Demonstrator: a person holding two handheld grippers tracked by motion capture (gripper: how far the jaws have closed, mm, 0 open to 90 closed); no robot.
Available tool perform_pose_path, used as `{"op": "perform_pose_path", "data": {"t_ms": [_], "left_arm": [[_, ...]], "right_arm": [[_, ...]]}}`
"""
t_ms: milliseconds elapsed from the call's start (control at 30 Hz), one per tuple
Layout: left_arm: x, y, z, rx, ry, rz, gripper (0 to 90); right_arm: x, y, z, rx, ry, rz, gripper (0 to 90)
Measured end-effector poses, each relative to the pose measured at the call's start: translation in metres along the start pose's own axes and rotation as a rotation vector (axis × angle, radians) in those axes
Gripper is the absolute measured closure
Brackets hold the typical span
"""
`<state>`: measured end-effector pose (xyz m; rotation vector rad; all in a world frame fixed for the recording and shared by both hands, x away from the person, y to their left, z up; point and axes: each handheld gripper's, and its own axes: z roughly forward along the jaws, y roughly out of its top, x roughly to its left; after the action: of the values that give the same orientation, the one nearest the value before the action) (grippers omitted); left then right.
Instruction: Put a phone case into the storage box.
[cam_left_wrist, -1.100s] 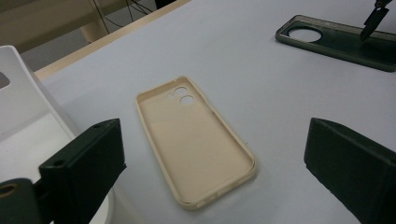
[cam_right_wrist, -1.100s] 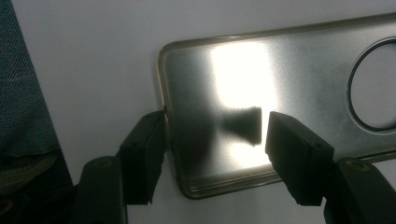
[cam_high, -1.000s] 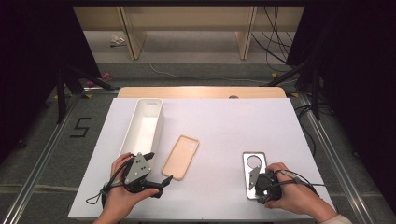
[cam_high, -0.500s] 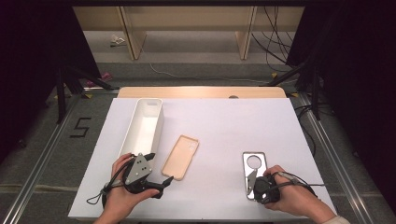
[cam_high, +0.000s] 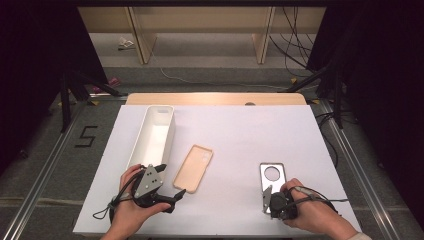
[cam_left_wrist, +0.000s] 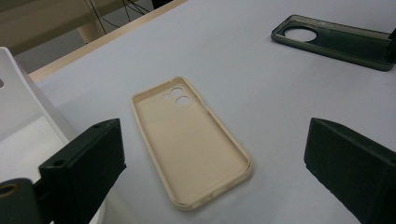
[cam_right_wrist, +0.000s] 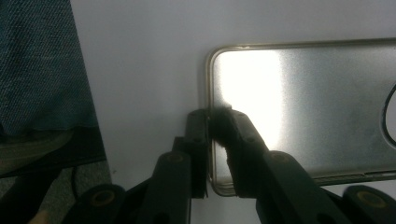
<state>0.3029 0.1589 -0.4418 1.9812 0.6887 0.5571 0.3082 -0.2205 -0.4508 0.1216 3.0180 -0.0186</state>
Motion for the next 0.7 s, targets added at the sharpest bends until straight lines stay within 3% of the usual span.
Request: {"op": "perform_pose_path", "data": {"t_ms": [700], "left_arm": [[-0.0004,0.0001,-0.0003,0.0,0.0,0.001,4.5]], "right_arm": [[0.0005,-0.0015,-0.001,-0.015,0.015,0.001,88.7]]}}
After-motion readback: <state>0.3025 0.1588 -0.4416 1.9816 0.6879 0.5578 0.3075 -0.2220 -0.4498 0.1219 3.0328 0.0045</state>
